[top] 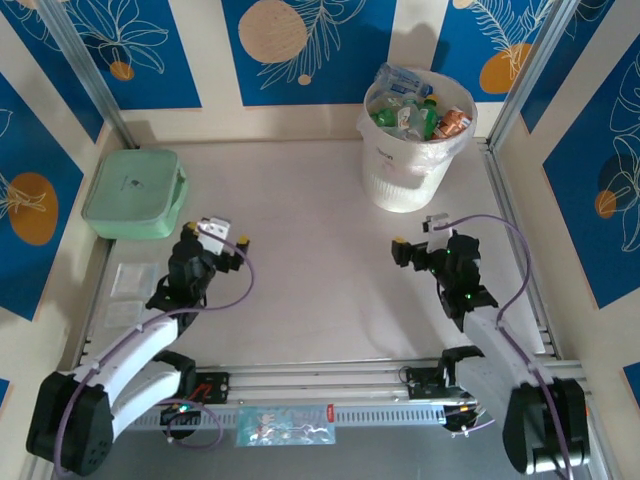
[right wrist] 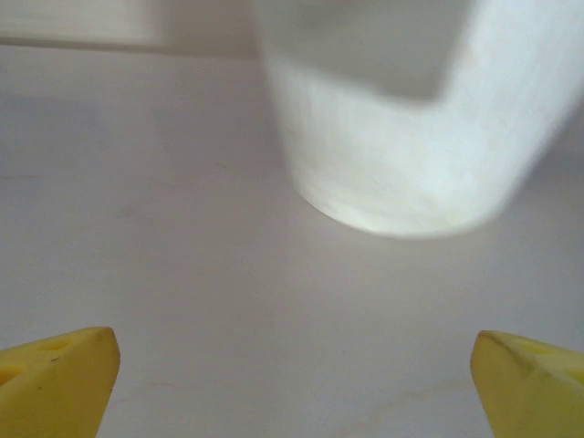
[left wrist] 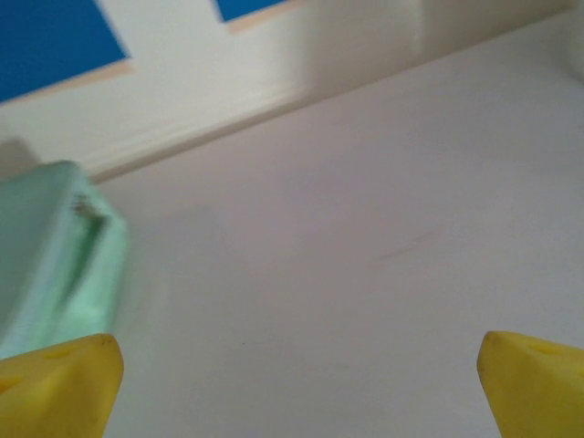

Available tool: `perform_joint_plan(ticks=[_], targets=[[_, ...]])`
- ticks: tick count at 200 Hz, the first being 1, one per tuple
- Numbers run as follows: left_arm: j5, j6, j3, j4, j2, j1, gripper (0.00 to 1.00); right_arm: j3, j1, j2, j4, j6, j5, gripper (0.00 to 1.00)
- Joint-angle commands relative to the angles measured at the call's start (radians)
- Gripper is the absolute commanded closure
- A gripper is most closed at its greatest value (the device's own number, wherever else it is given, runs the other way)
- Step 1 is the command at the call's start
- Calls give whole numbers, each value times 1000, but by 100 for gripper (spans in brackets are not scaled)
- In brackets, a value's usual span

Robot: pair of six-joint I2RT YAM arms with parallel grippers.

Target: Put the plastic bottles in the bin

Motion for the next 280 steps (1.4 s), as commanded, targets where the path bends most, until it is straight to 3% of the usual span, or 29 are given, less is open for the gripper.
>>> perform_joint_plan(ticks=[1, 22, 49, 70, 85, 113, 130, 145, 169, 226, 280], targets=[[28, 70, -33, 86, 47, 102, 1, -13, -61, 102, 182, 60, 59, 1], [78, 13, -85, 116, 109, 173, 1, -14, -115, 177, 211, 119, 56, 1], [93, -24, -145, 285, 191, 213, 1, -18, -156, 253, 306, 135, 10, 1], [132, -103, -210, 676, 346, 251, 1, -71, -182, 305, 513, 195, -13, 1], [163, -167, -180, 703, 408, 262, 1, -76, -184, 358, 599, 187, -58, 1], [165, -175, -207, 1063, 700, 268, 1, -102, -164, 515, 815, 140, -83, 1], [237, -166, -127, 817, 629, 279, 1, -113, -163, 631, 964, 143, -107, 1], [271, -157, -76, 758, 648, 281, 1, -35, -155, 566, 707, 116, -108, 1], [279, -142, 7, 570, 640, 277, 1, 85, -90, 595, 529, 74, -3, 1], [265, -137, 6, 578, 643, 270, 1, 81, -80, 600, 551, 61, 5, 1], [295, -121, 2, 587, 643, 262, 1, 89, -108, 603, 537, 56, -102, 1]])
